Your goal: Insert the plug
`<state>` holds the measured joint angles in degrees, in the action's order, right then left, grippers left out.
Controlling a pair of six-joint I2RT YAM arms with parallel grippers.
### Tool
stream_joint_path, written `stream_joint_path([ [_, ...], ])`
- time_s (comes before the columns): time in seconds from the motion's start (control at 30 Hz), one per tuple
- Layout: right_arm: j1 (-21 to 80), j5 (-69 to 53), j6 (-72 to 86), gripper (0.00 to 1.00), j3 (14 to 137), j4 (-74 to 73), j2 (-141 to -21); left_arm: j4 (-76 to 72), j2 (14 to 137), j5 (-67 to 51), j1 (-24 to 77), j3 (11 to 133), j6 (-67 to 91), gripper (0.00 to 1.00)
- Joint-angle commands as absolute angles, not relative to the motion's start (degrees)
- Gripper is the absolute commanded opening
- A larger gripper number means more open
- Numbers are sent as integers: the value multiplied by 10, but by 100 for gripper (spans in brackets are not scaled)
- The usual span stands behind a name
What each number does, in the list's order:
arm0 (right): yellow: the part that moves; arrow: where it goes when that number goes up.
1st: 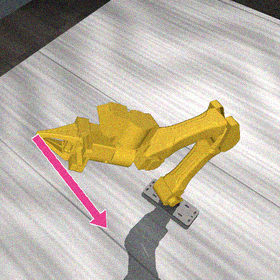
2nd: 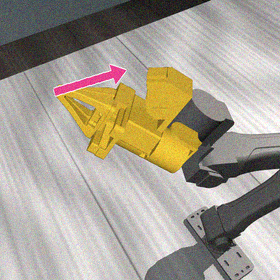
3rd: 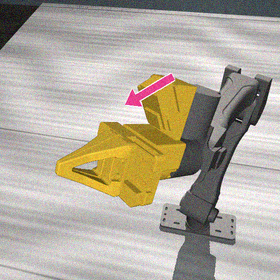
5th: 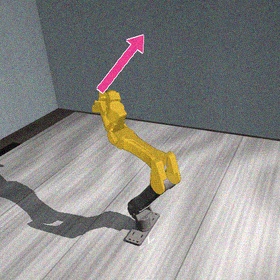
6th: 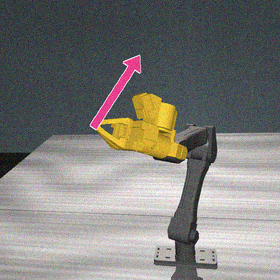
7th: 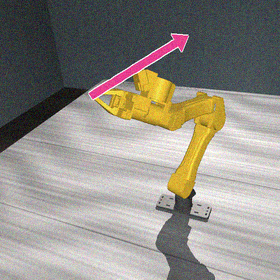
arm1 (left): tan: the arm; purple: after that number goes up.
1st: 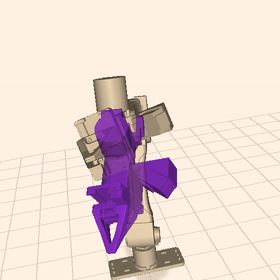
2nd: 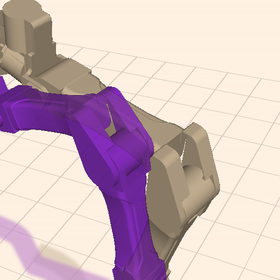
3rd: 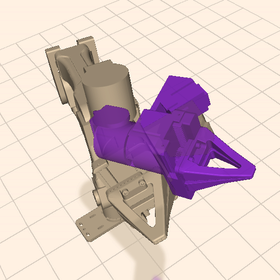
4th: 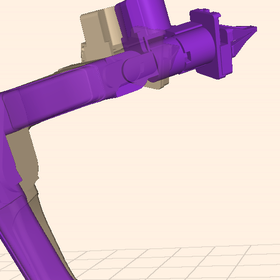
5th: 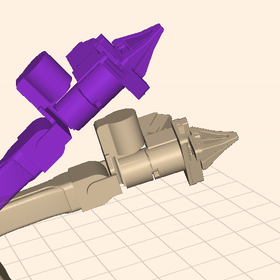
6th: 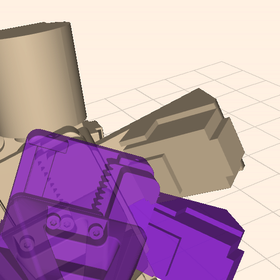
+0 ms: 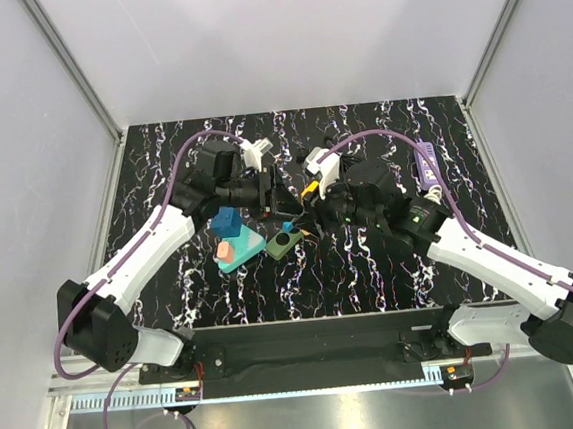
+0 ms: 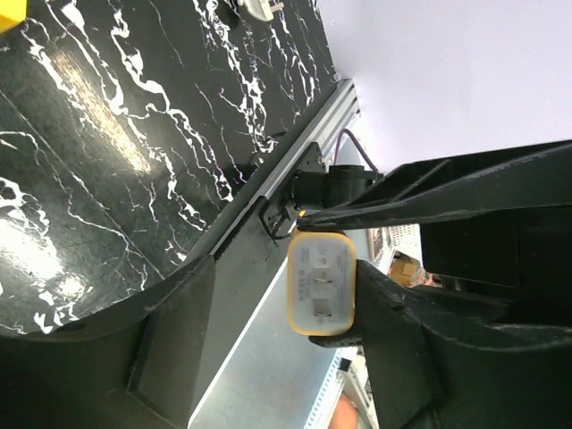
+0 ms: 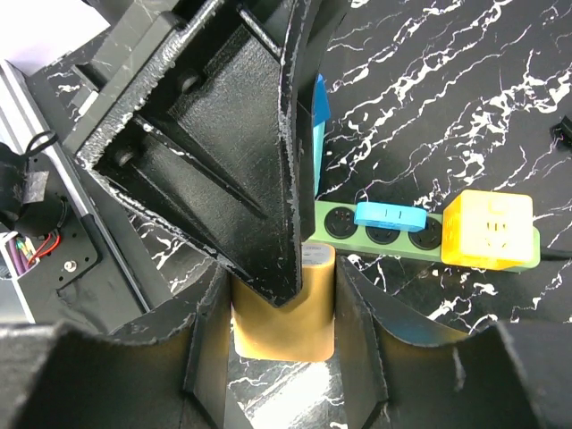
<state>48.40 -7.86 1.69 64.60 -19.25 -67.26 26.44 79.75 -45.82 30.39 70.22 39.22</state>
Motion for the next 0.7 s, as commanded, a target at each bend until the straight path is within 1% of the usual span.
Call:
stream_joint_path([
  [0.0, 491, -57, 7, 0, 661, -154, -675, 236, 799, -485, 310, 691, 392, 64],
  [0.1, 491, -56, 7, 0, 656, -149, -677, 237, 805, -495, 313, 685, 388, 58],
  [0.13, 491, -54, 7, 0, 653, -147, -678, 237, 807, -498, 315, 685, 386, 48],
  [0.17, 491, -53, 6, 0, 652, -146, -679, 237, 811, -502, 317, 687, 384, 43],
  [0.2, 492, -48, 7, 5, 651, -145, -681, 236, 813, -507, 322, 687, 384, 36],
  [0.23, 491, -46, 9, 7, 651, -146, -683, 234, 815, -511, 324, 687, 384, 28],
  [0.27, 491, -45, 11, 9, 651, -145, -684, 233, 817, -516, 327, 688, 387, 15],
  [0.33, 491, -46, 12, 18, 649, -144, -683, 218, 819, -533, 330, 686, 394, 4],
  [0.37, 491, -42, 14, 20, 648, -143, -683, 213, 819, -540, 330, 680, 404, 0],
  [0.4, 492, -39, 14, 23, 647, -143, -681, 206, 817, -547, 330, 678, 410, 0],
  [0.43, 491, -37, 15, 33, 645, -142, -678, 188, 816, -551, 330, 674, 417, 0],
  [0.5, 491, -35, 18, 47, 642, -141, -673, 163, 809, -562, 330, 661, 450, 0],
  [0.53, 491, -34, 18, 62, 637, -140, -666, 126, 806, -567, 329, 651, 482, 0],
  [0.6, 491, -35, 20, 71, 629, -133, -656, 82, 801, -579, 323, 639, 523, 0],
  [0.63, 491, -34, 19, 76, 615, -127, -643, 30, 799, -583, 320, 632, 546, 0],
  [0.67, 491, -33, 20, 88, 607, -121, -635, 3, 795, -586, 317, 618, 595, 0],
])
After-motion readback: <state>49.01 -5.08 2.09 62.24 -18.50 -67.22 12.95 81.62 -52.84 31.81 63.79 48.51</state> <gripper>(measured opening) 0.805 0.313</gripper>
